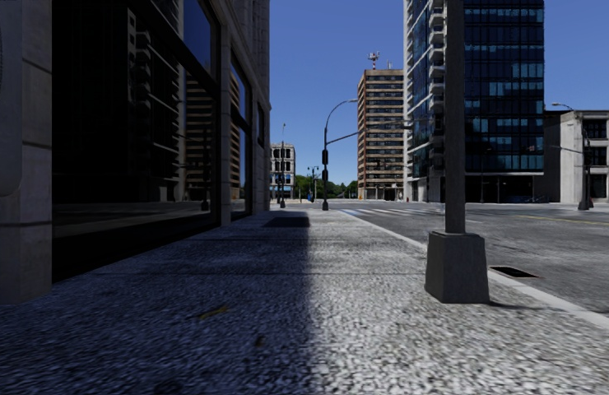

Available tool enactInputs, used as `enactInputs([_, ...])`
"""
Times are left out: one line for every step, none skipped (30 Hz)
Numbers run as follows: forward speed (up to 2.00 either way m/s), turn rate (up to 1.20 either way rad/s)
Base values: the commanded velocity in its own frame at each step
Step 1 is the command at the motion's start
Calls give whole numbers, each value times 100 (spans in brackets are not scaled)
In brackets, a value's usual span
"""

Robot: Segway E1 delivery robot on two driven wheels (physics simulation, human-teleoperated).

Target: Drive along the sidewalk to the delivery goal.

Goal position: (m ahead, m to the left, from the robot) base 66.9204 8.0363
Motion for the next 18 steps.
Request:
enactInputs([200,0])
enactInputs([200,0])
enactInputs([200,0])
enactInputs([200,0])
enactInputs([200,0])
enactInputs([200,0])
enactInputs([200,0])
enactInputs([200,0])
enactInputs([200,0])
enactInputs([200,0])
enactInputs([200,0])
enactInputs([200,0])
enactInputs([200,0])
enactInputs([200,0])
enactInputs([200,0])
enactInputs([200,0])
enactInputs([200,0])
enactInputs([200,0])
